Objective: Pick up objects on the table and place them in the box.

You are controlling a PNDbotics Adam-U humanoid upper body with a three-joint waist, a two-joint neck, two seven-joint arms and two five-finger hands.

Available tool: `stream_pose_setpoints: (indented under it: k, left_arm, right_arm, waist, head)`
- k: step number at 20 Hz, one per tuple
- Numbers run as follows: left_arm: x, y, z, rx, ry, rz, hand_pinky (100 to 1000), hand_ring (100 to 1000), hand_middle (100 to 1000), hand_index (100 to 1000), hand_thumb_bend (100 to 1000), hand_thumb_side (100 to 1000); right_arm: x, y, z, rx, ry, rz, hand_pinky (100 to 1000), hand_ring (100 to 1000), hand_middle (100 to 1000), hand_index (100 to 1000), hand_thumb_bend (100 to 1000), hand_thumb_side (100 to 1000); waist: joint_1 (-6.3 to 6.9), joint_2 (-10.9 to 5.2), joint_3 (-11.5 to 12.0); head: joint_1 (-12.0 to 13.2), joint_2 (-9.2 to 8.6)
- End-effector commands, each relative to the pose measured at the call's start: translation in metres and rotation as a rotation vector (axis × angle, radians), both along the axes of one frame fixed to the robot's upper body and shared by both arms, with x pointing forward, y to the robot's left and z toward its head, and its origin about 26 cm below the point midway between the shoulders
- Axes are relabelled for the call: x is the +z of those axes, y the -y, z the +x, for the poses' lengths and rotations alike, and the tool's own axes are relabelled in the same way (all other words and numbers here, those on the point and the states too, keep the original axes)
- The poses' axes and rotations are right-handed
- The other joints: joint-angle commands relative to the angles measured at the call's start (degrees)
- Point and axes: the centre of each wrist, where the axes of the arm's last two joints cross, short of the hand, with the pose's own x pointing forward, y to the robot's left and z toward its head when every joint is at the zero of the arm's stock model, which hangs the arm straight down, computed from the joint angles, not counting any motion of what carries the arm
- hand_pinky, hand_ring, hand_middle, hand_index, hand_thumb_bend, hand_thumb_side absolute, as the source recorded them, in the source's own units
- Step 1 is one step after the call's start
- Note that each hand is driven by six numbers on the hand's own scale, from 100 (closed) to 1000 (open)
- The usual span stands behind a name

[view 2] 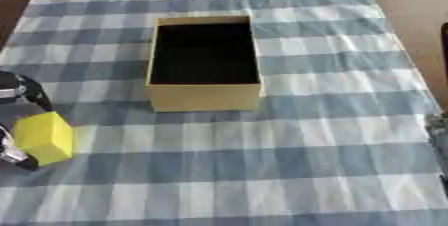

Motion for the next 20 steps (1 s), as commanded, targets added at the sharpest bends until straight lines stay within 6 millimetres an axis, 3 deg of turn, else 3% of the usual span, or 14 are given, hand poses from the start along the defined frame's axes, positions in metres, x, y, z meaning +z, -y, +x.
stream_pose_setpoints:
  k: [1,13,15,16,20]
  left_arm:
    - [0.0019,-0.0022,0.0018,0.005,0.013,0.016,822,765,655,736,889,447]
    - [-0.0061,0.0043,0.0058,0.072,0.072,-0.109,761,660,529,635,624,417]
    - [-0.0065,0.0046,0.0056,0.077,0.070,-0.113,759,658,526,631,558,372]
    - [-0.0068,0.0046,0.0055,0.078,0.066,-0.112,757,656,525,630,511,304]
    - [-0.0050,0.0044,0.0033,0.063,0.040,-0.093,761,677,548,655,485,241]
  right_arm:
    - [0.0058,0.0007,-0.0023,0.006,0.024,-0.002,828,773,734,814,100,643]
    - [0.0028,0.0016,-0.0031,-0.002,0.013,0.003,830,775,734,816,100,641]
    - [0.0020,0.0020,-0.0033,-0.004,0.010,0.005,831,775,734,817,100,640]
    - [0.0018,0.0020,-0.0034,-0.004,0.009,0.005,831,775,734,817,100,640]
    - [0.0018,0.0017,-0.0033,-0.001,0.008,0.002,831,775,734,817,100,641]
  waist:
    - [-0.06,-1.00,-0.03]
    - [-0.15,-0.93,-0.10]
    - [-0.13,-0.91,-0.12]
    - [-0.11,-0.91,-0.12]
    - [-0.04,-0.95,-0.07]
  head:
    - [0.19,-0.62]
    - [0.15,-0.57]
    - [0.17,-0.54]
    - [0.18,-0.53]
    - [0.12,-0.40]
